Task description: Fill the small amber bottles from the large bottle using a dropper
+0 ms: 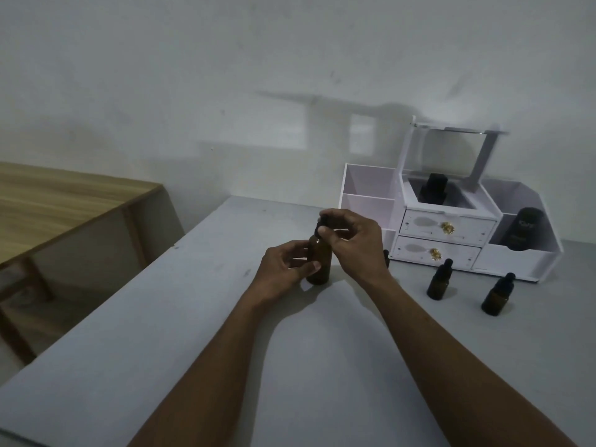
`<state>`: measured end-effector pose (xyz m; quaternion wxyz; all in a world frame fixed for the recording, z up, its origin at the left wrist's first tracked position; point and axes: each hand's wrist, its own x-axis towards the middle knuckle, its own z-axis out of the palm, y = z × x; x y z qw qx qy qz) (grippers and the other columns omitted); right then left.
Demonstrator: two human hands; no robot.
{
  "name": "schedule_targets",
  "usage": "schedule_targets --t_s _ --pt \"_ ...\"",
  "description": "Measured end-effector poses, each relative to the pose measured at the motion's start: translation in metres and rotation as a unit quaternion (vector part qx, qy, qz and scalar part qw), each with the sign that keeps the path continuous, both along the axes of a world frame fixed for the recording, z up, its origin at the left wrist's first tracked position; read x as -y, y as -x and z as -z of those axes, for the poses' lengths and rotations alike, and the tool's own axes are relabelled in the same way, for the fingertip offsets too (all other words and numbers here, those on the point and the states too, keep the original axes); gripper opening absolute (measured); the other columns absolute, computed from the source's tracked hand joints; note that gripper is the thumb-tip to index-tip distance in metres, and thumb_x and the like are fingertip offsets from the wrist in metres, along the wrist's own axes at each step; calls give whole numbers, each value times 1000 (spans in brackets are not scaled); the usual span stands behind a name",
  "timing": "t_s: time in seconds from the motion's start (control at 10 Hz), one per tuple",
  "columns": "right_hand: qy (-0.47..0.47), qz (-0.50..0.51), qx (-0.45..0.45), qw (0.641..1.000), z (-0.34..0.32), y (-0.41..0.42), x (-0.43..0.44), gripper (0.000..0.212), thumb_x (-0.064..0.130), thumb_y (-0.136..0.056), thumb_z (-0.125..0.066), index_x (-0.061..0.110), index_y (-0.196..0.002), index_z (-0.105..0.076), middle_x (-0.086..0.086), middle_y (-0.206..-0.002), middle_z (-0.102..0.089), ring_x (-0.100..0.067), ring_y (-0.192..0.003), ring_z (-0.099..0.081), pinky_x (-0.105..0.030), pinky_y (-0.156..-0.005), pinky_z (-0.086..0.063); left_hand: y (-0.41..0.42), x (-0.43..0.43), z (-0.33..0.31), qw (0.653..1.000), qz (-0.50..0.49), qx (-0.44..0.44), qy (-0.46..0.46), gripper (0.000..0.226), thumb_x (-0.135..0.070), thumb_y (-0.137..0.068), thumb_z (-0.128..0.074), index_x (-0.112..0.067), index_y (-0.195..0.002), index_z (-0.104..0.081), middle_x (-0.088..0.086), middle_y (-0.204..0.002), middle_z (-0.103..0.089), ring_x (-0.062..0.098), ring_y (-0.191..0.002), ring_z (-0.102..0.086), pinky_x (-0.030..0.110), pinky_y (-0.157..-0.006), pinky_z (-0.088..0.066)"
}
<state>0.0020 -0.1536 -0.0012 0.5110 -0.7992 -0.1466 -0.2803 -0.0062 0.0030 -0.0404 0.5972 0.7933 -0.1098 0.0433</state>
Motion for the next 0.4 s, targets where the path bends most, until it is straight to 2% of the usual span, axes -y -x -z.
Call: schedule_targets --t_s 0.1,0.2,0.3,0.4 --pt "-6 -3 -4 1000 -1 1 1 26 12 -84 -75 22 -108 -73 17 -93 -70 5 -85 -68 -8 -76 -53 -2 0 1 1000 -2 -2 -1 50 -32 -79 -77 -27 -126 -60 -10 -120 -65 12 -104 -63 31 -93 -49" --pt "-8 -5 -10 1000 1 3 0 27 12 -84 -75 21 -110 -73 17 -94 -70 7 -85 -67 -8 -76 -52 0 1 2 1000 1 -2 -1 48 -32 -79 -77 -29 -125 -60 -11 -117 -65 6 -98 -63 28 -90 -50" --pt "-2 -9 -7 1000 -4 2 0 31 12 -85 -75 19 -115 -71 14 -99 -71 8 -86 -66 -13 -80 -56 -1 -1 0 1000 3 -5 -5 49 -33 -80 -76 -30 -125 -59 -11 -120 -65 7 -101 -62 22 -86 -48" --pt "-2 -9 -6 1000 -1 11 -2 46 15 -85 -75 25 -128 -63 18 -108 -64 10 -95 -61 -8 -82 -53 7 3 -1 1000 -18 -3 10 52 -33 -76 -79 -33 -124 -57 -16 -113 -63 12 -108 -63 13 -78 -47"
